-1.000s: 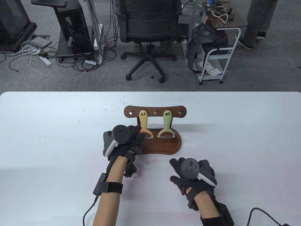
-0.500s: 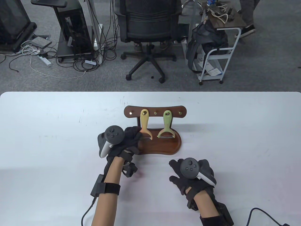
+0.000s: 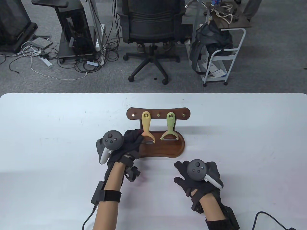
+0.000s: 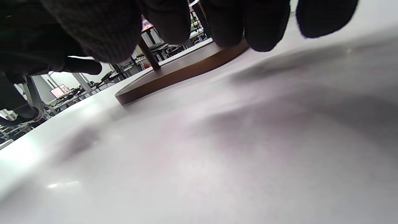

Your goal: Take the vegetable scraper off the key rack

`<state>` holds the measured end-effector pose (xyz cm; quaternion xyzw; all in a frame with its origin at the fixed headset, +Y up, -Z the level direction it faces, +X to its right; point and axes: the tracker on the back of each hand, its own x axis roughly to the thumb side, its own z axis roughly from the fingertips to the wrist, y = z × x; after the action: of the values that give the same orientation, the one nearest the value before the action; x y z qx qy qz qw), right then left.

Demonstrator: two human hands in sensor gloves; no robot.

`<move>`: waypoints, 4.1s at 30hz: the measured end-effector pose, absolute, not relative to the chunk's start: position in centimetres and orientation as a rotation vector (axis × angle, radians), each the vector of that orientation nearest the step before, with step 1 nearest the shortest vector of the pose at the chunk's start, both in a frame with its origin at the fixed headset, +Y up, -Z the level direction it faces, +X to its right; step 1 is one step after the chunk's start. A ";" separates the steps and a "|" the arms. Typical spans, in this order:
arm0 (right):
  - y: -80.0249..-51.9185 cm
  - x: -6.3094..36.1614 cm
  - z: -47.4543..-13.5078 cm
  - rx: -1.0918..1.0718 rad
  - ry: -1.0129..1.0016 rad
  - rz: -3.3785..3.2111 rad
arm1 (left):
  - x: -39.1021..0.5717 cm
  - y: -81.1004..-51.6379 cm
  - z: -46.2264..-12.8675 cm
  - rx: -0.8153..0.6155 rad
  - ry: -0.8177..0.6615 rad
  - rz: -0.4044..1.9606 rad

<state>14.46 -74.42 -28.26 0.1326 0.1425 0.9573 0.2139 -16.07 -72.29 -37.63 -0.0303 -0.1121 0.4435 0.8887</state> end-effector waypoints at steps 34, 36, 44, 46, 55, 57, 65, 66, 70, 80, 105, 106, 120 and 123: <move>-72.9 12.0 -27.7 0.534 0.210 2.685 | -16.2 -72.4 -28.1 -0.098 -0.206 0.591; -73.0 11.8 -27.7 0.543 0.218 2.692 | -16.5 -72.9 -27.6 -0.127 -0.196 0.562; -73.1 11.6 -27.4 0.556 0.223 2.702 | -16.9 -74.2 -26.7 -0.229 -0.197 0.504; -73.1 11.6 -27.4 0.552 0.224 2.702 | -16.9 -74.4 -26.6 -0.243 -0.201 0.492; -73.2 11.8 -27.4 0.529 0.247 2.704 | -16.5 -75.0 -26.5 -0.350 -0.210 0.366; -73.1 11.8 -27.5 0.528 0.251 2.707 | -16.6 -75.1 -26.5 -0.370 -0.196 0.356; -73.2 11.8 -27.5 0.529 0.261 2.705 | -16.0 -75.8 -26.6 -0.424 -0.199 0.305; -73.2 11.8 -27.5 0.528 0.261 2.705 | -15.9 -75.8 -26.6 -0.422 -0.200 0.298; -73.2 11.9 -27.5 0.525 0.262 2.703 | -15.3 -75.8 -26.5 -0.424 -0.205 0.241; -73.3 11.8 -27.5 0.528 0.274 2.704 | -14.3 -76.0 -26.5 -0.360 -0.210 0.157; -73.5 11.9 -27.4 0.518 0.313 2.710 | -12.0 -76.0 -26.1 -0.243 -0.286 -0.160; -73.6 11.9 -27.4 0.518 0.313 2.710 | -12.0 -76.0 -26.1 -0.243 -0.286 -0.163; -73.7 11.9 -27.6 0.494 0.323 2.708 | -12.8 -74.8 -26.4 -0.161 -0.262 -0.079; -73.7 12.0 -27.6 0.485 0.305 2.716 | -13.0 -74.5 -26.6 -0.119 -0.263 -0.044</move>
<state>12.04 -73.67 -27.61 0.1717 0.1081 0.9621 0.1821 -13.03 -74.48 -26.65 -0.0594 -0.1308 -0.0220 0.9894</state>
